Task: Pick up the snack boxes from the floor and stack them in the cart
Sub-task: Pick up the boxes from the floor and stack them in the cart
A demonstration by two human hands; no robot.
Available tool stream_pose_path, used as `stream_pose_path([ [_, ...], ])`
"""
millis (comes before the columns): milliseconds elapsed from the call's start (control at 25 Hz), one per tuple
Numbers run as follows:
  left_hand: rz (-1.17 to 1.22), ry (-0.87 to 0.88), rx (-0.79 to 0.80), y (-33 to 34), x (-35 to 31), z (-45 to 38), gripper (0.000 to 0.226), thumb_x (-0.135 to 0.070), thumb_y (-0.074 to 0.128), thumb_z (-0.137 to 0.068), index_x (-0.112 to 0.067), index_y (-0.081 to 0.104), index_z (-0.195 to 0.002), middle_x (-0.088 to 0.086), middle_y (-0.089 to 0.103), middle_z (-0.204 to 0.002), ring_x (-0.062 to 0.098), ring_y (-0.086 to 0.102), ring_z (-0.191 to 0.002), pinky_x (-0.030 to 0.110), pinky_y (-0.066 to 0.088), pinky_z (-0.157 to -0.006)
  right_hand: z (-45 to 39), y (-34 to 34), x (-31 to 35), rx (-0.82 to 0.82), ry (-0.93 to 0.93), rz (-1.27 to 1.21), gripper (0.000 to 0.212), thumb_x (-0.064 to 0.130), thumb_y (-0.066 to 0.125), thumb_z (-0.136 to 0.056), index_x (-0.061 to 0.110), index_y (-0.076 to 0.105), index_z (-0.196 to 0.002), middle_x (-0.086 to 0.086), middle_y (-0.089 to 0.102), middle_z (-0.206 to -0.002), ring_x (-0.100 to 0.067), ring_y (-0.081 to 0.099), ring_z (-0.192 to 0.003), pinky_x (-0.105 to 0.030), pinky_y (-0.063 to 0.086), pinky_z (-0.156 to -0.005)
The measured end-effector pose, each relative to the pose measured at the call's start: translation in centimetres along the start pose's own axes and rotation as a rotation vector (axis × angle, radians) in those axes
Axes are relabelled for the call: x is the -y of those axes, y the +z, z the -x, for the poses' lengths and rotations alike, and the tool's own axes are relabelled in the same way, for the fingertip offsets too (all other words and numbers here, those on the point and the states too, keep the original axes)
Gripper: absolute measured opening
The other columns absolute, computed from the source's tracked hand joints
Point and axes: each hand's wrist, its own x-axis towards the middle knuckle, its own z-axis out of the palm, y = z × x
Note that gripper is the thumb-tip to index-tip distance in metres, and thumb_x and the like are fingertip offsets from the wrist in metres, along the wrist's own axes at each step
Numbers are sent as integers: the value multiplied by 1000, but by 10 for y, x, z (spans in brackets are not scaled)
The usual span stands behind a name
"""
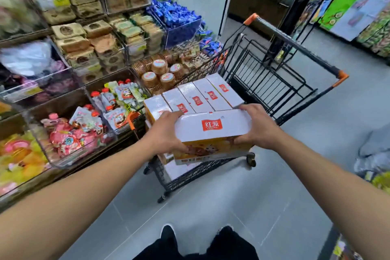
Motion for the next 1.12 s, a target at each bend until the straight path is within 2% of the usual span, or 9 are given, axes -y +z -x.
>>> stream_pose_path([
  [80, 39, -42, -27, 15, -12, -21, 116, -44, 87, -48, -18, 29, -146, 6, 38, -138, 24, 39, -126, 33, 35, -104, -30, -11, -23, 29, -26, 36, 110, 39, 89, -57, 20, 30, -148, 1, 29, -146, -18, 30, -134, -29, 24, -111],
  [200, 91, -134, -77, 49, -40, -62, 111, -40, 86, -52, -22, 28, -145, 3, 35, -140, 23, 40, -125, 34, 38, -103, -83, -28, -70, 97, -67, 78, 111, 34, 89, -58, 17, 28, -149, 0, 28, -145, -16, 29, -134, -19, 19, -105],
  [400, 47, -336, -78, 106, -84, -118, 106, -44, 84, -53, -24, 28, -142, 1, 33, -135, 25, 49, -117, 39, 47, -98, -153, -36, -141, 229, -155, 176, 114, 36, 88, -61, 16, 21, -151, 1, 24, -146, -18, 29, -136, -30, 25, -112],
  [560, -129, -441, -70, 141, -99, -152, 99, -49, 81, -56, -22, 33, -138, 3, 39, -130, 26, 50, -114, 42, 49, -92, -194, -19, -179, 341, -189, 225, 115, 43, 87, -62, 13, 21, -150, -1, 23, -147, -21, 35, -132, -31, 33, -109],
  [680, -227, -457, -67, 162, -97, -173, 95, -52, 77, -62, -18, 33, -140, 5, 41, -132, 27, 43, -120, 41, 44, -98, -220, 0, -200, 393, -218, 269, 108, 41, 88, -56, 14, 29, -143, -4, 30, -139, -24, 44, -123, -37, 43, -105],
  [840, -336, -451, -66, 184, -87, -197, 95, -49, 75, -66, -14, 30, -142, 6, 41, -136, 27, 38, -123, 40, 38, -101, -247, 19, -216, 418, -277, 364, 95, 33, 84, -58, 11, 32, -135, -7, 34, -133, -28, 48, -109, -43, 50, -90],
  [1000, -437, -459, -10, 203, -78, -212, 95, -50, 80, -59, -13, 40, -136, 7, 48, -132, 29, 44, -120, 43, 39, -102, -266, 39, -228, 458, -329, 437, 94, 33, 82, -61, 9, 30, -136, -6, 29, -135, -29, 47, -104, -44, 52, -85],
  [1120, -456, -462, -12, 215, -73, -213, 92, -43, 86, -52, -12, 48, -131, 10, 55, -124, 33, 50, -115, 47, 43, -99, -267, 49, -236, 466, -324, 444, 94, 32, 84, -63, 8, 30, -136, -6, 26, -136, -30, 46, -105, -42, 53, -80],
])
